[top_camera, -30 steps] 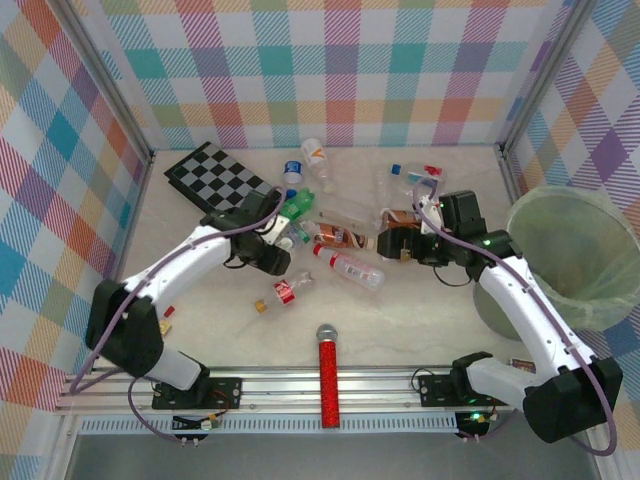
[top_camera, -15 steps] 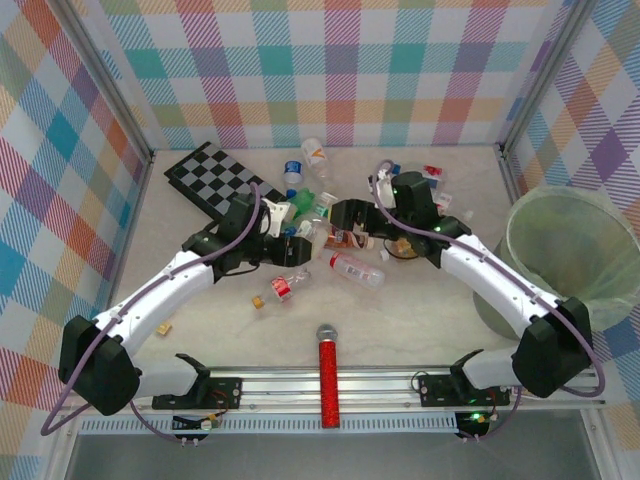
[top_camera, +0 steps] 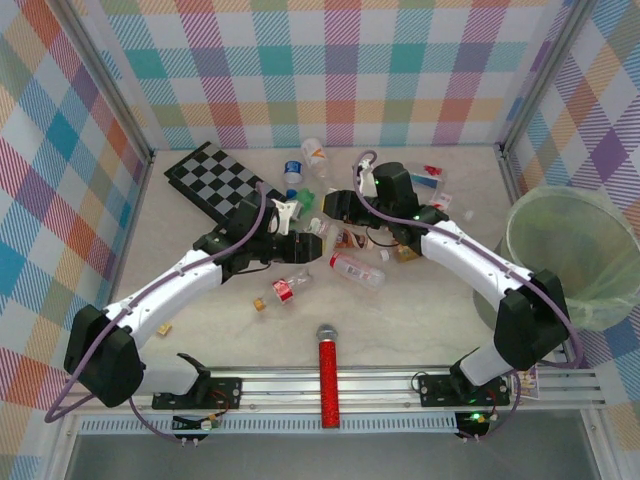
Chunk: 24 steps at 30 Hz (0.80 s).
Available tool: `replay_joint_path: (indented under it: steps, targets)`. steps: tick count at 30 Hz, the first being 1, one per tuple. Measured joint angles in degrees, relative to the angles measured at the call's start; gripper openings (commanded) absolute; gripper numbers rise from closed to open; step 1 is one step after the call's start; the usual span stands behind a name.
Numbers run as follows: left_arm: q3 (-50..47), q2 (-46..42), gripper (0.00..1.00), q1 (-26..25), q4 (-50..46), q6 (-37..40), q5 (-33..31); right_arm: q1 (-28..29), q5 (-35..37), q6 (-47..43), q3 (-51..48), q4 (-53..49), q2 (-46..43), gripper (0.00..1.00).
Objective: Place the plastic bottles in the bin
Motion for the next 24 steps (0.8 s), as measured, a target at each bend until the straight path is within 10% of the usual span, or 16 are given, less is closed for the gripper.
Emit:
replay_joint_path:
  steps: [3,7,14,24]
  targets:
    - [0.0,0.04,0.59,0.0,0.5,-0.42,-0.09,0.0,0.37,0.15,0.09,0.13,0.0,0.24]
    - [-0.09,0.0,0.99,-0.07,1.62,-0.74,0.15,0.0,1.77,-0.83,1.33,-1.31,-0.02,0.16]
    - [-1.09,-5.14,1.0,-0.37,3.13,-0.92,0.85,0.0,13.03,-11.47,11.08,-16.31,-3.56,0.07]
    - [-1.14,-8.96,1.0,-0.37,-1.9,1.01,-2.47,-3.34,48.7,-33.2,29.0,-34.42,-18.91,0.0]
